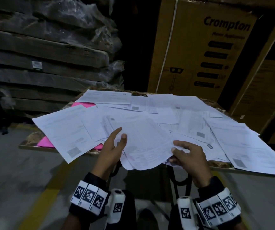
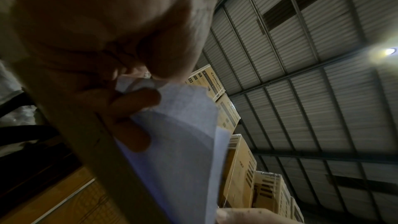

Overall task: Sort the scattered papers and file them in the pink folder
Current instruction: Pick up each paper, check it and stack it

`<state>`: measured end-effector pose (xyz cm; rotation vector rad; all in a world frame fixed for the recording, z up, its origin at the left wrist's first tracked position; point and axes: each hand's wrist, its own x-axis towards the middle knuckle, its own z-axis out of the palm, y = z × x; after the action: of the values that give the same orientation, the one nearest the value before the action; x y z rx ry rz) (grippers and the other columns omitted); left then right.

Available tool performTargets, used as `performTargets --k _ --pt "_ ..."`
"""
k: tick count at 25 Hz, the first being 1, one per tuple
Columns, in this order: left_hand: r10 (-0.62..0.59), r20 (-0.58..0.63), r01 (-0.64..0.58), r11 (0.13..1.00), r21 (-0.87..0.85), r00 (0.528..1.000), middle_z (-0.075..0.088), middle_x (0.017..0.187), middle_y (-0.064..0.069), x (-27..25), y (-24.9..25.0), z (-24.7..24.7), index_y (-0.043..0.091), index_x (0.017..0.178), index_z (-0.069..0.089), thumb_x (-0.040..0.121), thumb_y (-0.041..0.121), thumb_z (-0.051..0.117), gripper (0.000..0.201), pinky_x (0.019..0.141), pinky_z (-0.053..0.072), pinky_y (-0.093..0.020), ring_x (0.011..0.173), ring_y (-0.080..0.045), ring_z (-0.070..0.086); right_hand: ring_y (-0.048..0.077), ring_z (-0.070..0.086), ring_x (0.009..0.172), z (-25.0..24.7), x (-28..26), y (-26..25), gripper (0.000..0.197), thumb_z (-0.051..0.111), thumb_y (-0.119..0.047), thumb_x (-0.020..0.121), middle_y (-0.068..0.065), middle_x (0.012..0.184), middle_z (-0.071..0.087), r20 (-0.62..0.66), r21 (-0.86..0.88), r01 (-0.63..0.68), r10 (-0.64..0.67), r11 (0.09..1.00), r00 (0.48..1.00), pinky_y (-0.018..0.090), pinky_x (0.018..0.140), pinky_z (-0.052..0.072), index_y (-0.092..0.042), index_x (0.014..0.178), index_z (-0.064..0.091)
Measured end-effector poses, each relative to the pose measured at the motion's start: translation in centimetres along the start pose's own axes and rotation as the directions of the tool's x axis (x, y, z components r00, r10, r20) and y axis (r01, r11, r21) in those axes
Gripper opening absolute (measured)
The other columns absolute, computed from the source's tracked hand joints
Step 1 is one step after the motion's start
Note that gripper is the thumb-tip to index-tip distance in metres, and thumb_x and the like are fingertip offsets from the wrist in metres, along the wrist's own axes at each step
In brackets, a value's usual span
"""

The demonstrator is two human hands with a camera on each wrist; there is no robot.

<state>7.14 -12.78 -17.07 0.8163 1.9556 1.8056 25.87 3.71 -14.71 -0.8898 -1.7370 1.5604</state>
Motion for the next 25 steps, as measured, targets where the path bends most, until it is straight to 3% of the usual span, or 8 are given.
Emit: performTargets --k 3,7,10,16,19,21,23,25 --pt "0.069 -0.031 -0.067 0.996 0.061 0.997 0.052 0.137 0.015 0.1 -0.3 0.1 0.027 0.139 0.055 0.091 0.029 0.071 0.051 0.107 0.033 -0.028 0.127 -0.002 0.044 0.023 0.068 0.057 -0.2 -0.1 0.0 0.025 0.068 -0.009 0.092 0.019 0.075 0.073 0.124 -0.115 0.005 0.009 0.993 0.992 0.031 0.062 0.057 -0.005 0.117 0.066" --pt "0.088 -0.142 -0.085 0.996 0.027 0.986 0.067 0.123 0.001 1.6 -0.3 0.0 0.014 0.120 0.071 0.088 -0.002 0.068 0.036 0.107 0.043 -0.032 0.119 -0.012 0.057 0.021 0.062 0.052 -1.6 1.6 -1.6 0.017 0.069 -0.015 0.092 0.015 0.074 0.072 0.089 -0.200 0.053 -0.036 0.978 0.995 0.033 0.054 0.052 -0.013 0.109 0.072" --pt "0.035 -0.203 -0.045 0.998 -0.044 0.979 0.069 0.119 -0.004 3.9 -0.3 -1.3 0.012 0.115 0.073 0.088 -0.001 0.067 0.031 0.105 0.048 -0.039 0.116 -0.019 0.061 0.023 0.069 0.063 -3.0 4.7 -3.6 0.016 0.069 -0.015 0.092 0.010 0.102 0.073 0.058 -0.288 0.129 -0.117 0.949 0.991 0.032 0.055 0.053 -0.009 0.107 0.073" --pt "-0.108 -0.176 0.070 0.975 -0.209 0.978 0.071 0.115 -0.012 6.5 -1.9 -2.5 0.007 0.119 0.071 0.089 -0.001 0.068 0.031 0.097 0.053 -0.039 0.107 -0.026 0.067 0.026 0.072 0.084 -2.2 11.8 -7.0 0.033 0.069 -0.021 0.092 0.011 0.124 0.058 0.191 -0.530 0.160 -0.067 0.833 0.979 0.028 0.061 0.057 -0.009 0.123 0.065" --pt "-0.115 -0.181 0.077 0.976 -0.203 0.977 0.071 0.114 -0.010 6.8 -3.1 -2.6 0.008 0.119 0.071 0.089 0.001 0.070 0.031 0.099 0.053 -0.042 0.107 -0.026 0.068 0.028 0.063 0.107 -0.7 15.8 -6.6 0.037 0.069 -0.024 0.092 0.013 0.132 0.053 0.161 -0.616 0.058 0.053 0.785 0.985 0.033 0.072 0.057 -0.013 0.127 0.063" --pt "-0.126 -0.164 0.093 0.976 -0.197 0.978 0.071 0.113 -0.011 7.0 -3.1 -2.7 0.008 0.118 0.071 0.089 0.001 0.070 0.030 0.099 0.053 -0.044 0.106 -0.027 0.068 0.023 0.056 0.111 0.1 17.8 -5.7 0.041 0.067 -0.025 0.094 0.013 0.138 0.053 0.147 -0.660 0.001 0.128 0.752 0.981 0.030 0.078 0.053 -0.009 0.131 0.060" --pt "-0.136 -0.143 0.105 0.974 -0.203 0.980 0.071 0.114 -0.012 7.1 -3.1 -3.0 0.008 0.118 0.071 0.089 0.002 0.070 0.030 0.098 0.054 -0.044 0.107 -0.028 0.068 0.023 0.054 0.116 1.1 19.4 -5.0 0.044 0.063 -0.024 0.096 0.013 0.143 0.052 0.141 -0.729 -0.020 0.180 0.684 0.974 0.025 0.080 0.045 -0.006 0.135 0.058" --pt "-0.135 -0.131 0.109 0.975 -0.195 0.982 0.071 0.114 -0.012 7.1 -3.0 -3.1 0.008 0.119 0.070 0.089 0.002 0.070 0.031 0.097 0.054 -0.041 0.105 -0.026 0.069 0.027 0.055 0.124 1.7 20.9 -4.4 0.043 0.064 -0.022 0.094 0.013 0.141 0.055 0.098 -0.723 -0.056 0.182 0.689 0.978 0.025 0.078 0.046 -0.006 0.134 0.059"
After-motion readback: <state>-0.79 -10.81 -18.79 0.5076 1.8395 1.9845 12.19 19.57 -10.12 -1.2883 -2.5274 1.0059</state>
